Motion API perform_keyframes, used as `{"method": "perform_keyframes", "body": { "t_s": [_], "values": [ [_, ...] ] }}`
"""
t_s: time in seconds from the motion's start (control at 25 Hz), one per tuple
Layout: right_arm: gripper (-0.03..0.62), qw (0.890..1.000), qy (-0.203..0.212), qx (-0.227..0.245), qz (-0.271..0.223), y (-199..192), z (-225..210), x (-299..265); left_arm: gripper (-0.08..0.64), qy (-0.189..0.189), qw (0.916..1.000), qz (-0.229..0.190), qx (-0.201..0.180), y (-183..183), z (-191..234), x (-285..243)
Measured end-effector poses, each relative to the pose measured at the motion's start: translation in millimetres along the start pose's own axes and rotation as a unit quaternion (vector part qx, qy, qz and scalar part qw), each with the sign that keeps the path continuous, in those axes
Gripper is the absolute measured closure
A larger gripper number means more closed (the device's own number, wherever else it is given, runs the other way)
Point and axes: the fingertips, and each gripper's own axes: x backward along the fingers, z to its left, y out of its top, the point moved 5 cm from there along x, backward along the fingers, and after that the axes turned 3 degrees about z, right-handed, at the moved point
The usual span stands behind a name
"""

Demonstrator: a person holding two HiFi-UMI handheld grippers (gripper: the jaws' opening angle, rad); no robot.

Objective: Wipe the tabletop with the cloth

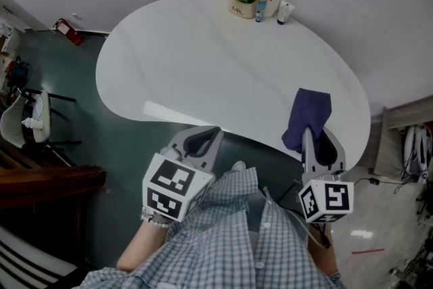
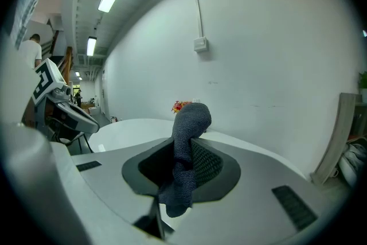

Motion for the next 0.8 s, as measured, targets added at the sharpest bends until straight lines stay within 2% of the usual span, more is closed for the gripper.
{"method": "perform_keyframes", "body": {
  "t_s": [0.32, 0.8],
  "values": [
    [0.515, 0.999, -0.024, -0.012, 0.030, -19.1, -35.2, -6.2, 0.558, 0.006, 0.9999, 0.014, -0.001, 14.7, -1.0, -15.4],
    [0.514, 0.988, -0.078, -0.043, 0.129, -79.3, -42.0, -17.3, 0.558, -0.045, 0.9978, 0.032, -0.038, 36.3, 16.5, -52.2]
  ]
}}
